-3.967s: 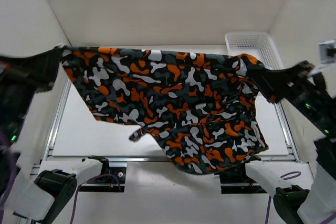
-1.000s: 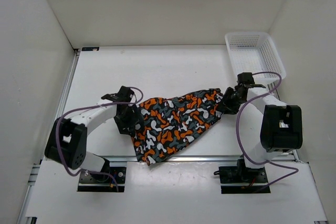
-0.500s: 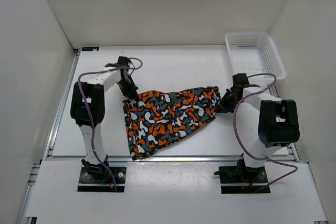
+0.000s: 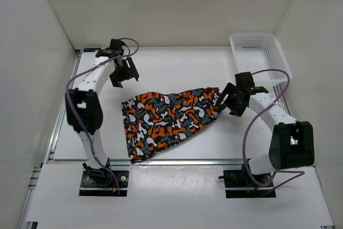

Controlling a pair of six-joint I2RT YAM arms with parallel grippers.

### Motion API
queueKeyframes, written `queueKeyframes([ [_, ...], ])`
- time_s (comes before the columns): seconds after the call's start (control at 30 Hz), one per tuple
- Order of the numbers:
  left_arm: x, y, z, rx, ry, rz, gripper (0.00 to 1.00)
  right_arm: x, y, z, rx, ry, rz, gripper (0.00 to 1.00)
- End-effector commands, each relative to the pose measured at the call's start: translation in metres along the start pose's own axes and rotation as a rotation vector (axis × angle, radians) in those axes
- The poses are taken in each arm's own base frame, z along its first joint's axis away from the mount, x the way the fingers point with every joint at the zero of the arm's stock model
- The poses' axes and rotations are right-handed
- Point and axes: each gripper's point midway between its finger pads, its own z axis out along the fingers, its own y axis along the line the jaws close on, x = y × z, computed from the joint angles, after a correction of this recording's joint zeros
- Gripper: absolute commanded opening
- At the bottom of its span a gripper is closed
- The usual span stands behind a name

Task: Fold and stack the shorts
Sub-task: Fold the shorts

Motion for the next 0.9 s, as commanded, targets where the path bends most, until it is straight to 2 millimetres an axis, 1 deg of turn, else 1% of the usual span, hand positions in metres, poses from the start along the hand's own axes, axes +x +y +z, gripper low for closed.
queueKeyframes([
  [0.0, 0.044, 0.032, -0.05, -0.007, 0.006, -0.042, 0.84, -0.015, 0.001, -0.017, 0.015, -0.072, -0.025, 0.85],
  [0.07, 0.071, 0.04, -0.045, 0.007, 0.035, -0.073, 0.84, -0.014, 0.002, -0.017, 0.007, -0.065, -0.037, 0.85],
  [0.1, 0.101, 0.055, -0.038, -0.013, 0.085, -0.086, 0.84, -0.014, 0.002, -0.017, 0.007, -0.065, -0.049, 0.85],
  [0.13, 0.115, 0.056, -0.032, -0.011, 0.106, -0.103, 0.9, -0.013, 0.003, -0.017, 0.0, -0.06, -0.05, 0.85],
  [0.2, 0.135, 0.055, -0.02, 0.018, 0.144, -0.114, 0.98, -0.01, 0.003, -0.014, 0.0, -0.041, -0.06, 0.88],
  [0.23, 0.15, 0.063, -0.01, -0.008, 0.182, -0.128, 1.0, -0.01, 0.002, -0.009, 0.005, -0.034, -0.07, 0.9],
  [0.27, 0.155, 0.063, -0.005, -0.021, 0.191, -0.117, 1.0, -0.009, 0.003, -0.006, 0.0, -0.026, -0.07, 0.9],
  [0.3, 0.153, 0.065, -0.001, -0.03, 0.185, -0.116, 1.0, -0.008, 0.001, -0.003, 0.008, -0.016, -0.08, 0.9],
  [0.37, 0.157, 0.068, 0.014, -0.055, 0.204, -0.127, 1.0, -0.009, 0.008, 0.007, -0.016, 0.007, -0.089, 0.9],
  [0.4, 0.156, 0.068, 0.018, -0.06, 0.211, -0.127, 0.98, -0.008, 0.01, 0.015, -0.021, 0.024, -0.088, 0.9],
  [0.43, 0.154, 0.066, 0.026, -0.066, 0.222, -0.117, 0.95, -0.009, 0.014, 0.019, -0.038, 0.026, -0.089, 0.9],
  [0.47, 0.153, 0.066, 0.03, -0.072, 0.231, -0.117, 0.92, -0.012, 0.02, 0.022, -0.057, 0.028, -0.09, 0.9],
  [0.5, 0.153, 0.066, 0.035, -0.077, 0.24, -0.108, 0.88, -0.008, 0.021, 0.029, -0.066, 0.056, -0.079, 0.9],
  [0.53, 0.15, 0.063, 0.044, -0.077, 0.259, -0.094, 0.85, -0.01, 0.022, 0.034, -0.07, 0.05, -0.08, 0.85],
  [0.57, 0.149, 0.061, 0.048, -0.073, 0.27, -0.095, 0.79, -0.008, 0.024, 0.037, -0.076, 0.06, -0.068, 0.83],
  [0.6, 0.147, 0.058, 0.052, -0.065, 0.278, -0.083, 0.68, -0.009, 0.025, 0.04, -0.076, 0.06, -0.054, 0.8],
  [0.63, 0.143, 0.056, 0.056, -0.063, 0.278, -0.074, 0.54, -0.009, 0.024, 0.043, -0.074, 0.063, -0.053, 0.74],
  [0.67, 0.13, 0.049, 0.061, -0.052, 0.263, -0.059, 0.24, -0.012, 0.022, 0.047, -0.056, 0.046, -0.044, 0.61],
  [0.7, 0.127, 0.044, 0.062, -0.041, 0.269, -0.061, 0.11, -0.013, 0.02, 0.047, -0.049, 0.041, -0.044, 0.5],
  [0.73, 0.115, 0.036, 0.067, -0.021, 0.266, -0.039, 0.1, -0.01, 0.018, 0.049, -0.043, 0.047, -0.043, 0.25],
  [0.77, 0.108, 0.032, 0.069, -0.018, 0.261, -0.039, 0.1, -0.01, 0.015, 0.051, -0.03, 0.049, -0.043, 0.14],
  [0.8, 0.103, 0.029, 0.07, -0.018, 0.263, -0.028, 0.1, -0.01, 0.015, 0.051, -0.03, 0.049, -0.043, 0.07],
  [0.83, 0.1, 0.027, 0.078, -0.026, 0.276, -0.029, 0.1, -0.008, 0.011, 0.053, -0.014, 0.049, -0.033, 0.02],
  [0.87, 0.077, 0.016, 0.075, -0.006, 0.228, -0.015, 0.1, -0.004, 0.006, 0.05, 0.004, 0.051, -0.021, 0.0],
])
